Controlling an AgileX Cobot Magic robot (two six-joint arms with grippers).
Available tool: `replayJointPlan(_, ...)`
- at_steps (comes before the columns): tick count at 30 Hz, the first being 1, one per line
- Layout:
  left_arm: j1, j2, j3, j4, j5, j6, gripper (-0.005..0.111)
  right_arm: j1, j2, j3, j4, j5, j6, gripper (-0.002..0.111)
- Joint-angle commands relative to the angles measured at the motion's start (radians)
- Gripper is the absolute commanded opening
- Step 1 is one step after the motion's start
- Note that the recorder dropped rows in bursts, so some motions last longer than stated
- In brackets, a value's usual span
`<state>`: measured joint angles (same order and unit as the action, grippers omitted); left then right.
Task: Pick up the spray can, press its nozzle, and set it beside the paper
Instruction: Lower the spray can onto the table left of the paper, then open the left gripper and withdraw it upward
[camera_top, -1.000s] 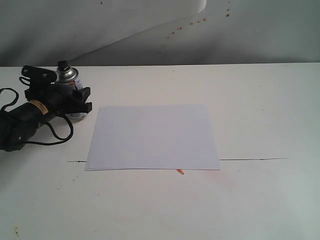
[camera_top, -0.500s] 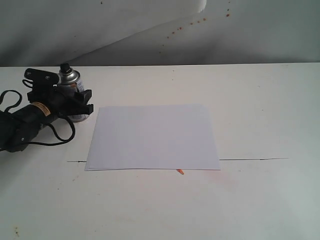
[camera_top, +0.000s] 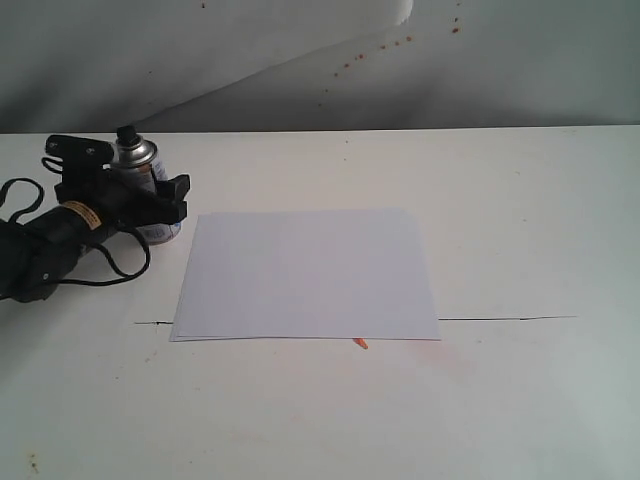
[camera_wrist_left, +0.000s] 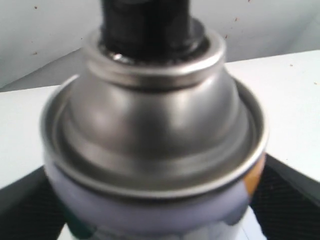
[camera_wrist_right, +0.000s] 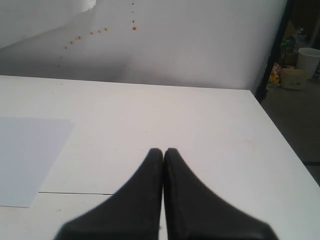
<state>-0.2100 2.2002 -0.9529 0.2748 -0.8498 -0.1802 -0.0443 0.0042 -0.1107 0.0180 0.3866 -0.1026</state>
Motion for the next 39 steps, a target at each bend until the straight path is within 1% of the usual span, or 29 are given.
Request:
replayJointPlan(1,0.001,-0.008,-0.006,-0.01,-0.021,-0.071,0.092,-0.003,-0.004,0.004,0.005,-0.008,0.001,0.0)
replayJointPlan(8,0.001,-0.05,-0.006,-0.004,-0.007,-0.044,0.093,-0.003,-0.004,0.004,0.005,-0.008,0.001,0.0)
replayJointPlan(15,0.001,-0.184,-0.006,-0.002,-0.005,-0.019,0.093,-0.003,-0.004,0.004,0.005,-0.008,0.004,0.0)
replayJointPlan(19,0.001,-0.277,-0.004,0.042,-0.002,-0.021,0.093,-0.003,-0.004,0.004,0.005,-0.008,0.004,0.0)
replayJointPlan(21,0.001,-0.333,-0.004,0.06,0.037,-0.028,0.093,-0.003,-0.004,0.004,0.005,-0.008,0.004,0.0)
replayJointPlan(25,0.001,-0.459,-0.004,0.078,0.207,-0.048,0.092,-0.003,-0.004,0.004,0.005,-0.008,0.004,0.0)
replayJointPlan(26,0.001,-0.487,-0.004,0.078,0.241,-0.052,0.09,-0.003,-0.004,0.004,0.005,-0.008,0.004,0.0)
replayJointPlan(27,0.001,-0.523,-0.004,0.078,0.286,-0.059,0.085,-0.003,-0.004,0.004,0.005,-0.008,0.004,0.0)
replayJointPlan(29,0.001,-0.594,-0.004,0.078,0.364,-0.088,0.072,-0.003,-0.004,0.004,0.005,-0.008,0.002,0.0)
replayJointPlan(32,0.001,-0.699,-0.004,0.078,0.523,-0.157,0.04,-0.003,-0.004,0.004,0.005,-0.008,0.002,0.0)
replayJointPlan(35,0.001,-0.8,-0.004,0.078,0.676,-0.21,0.003,-0.003,-0.004,0.004,0.005,-0.008,0.002,0.0)
replayJointPlan(36,0.001,-0.832,-0.004,0.078,0.725,-0.208,0.0,-0.003,-0.004,0.004,0.005,-0.008,0.002,0.0)
replayJointPlan(39,0.001,-0.92,-0.004,0.078,0.868,-0.208,0.0,-0.003,-0.004,0.004,0.005,-0.008,0.002,0.0)
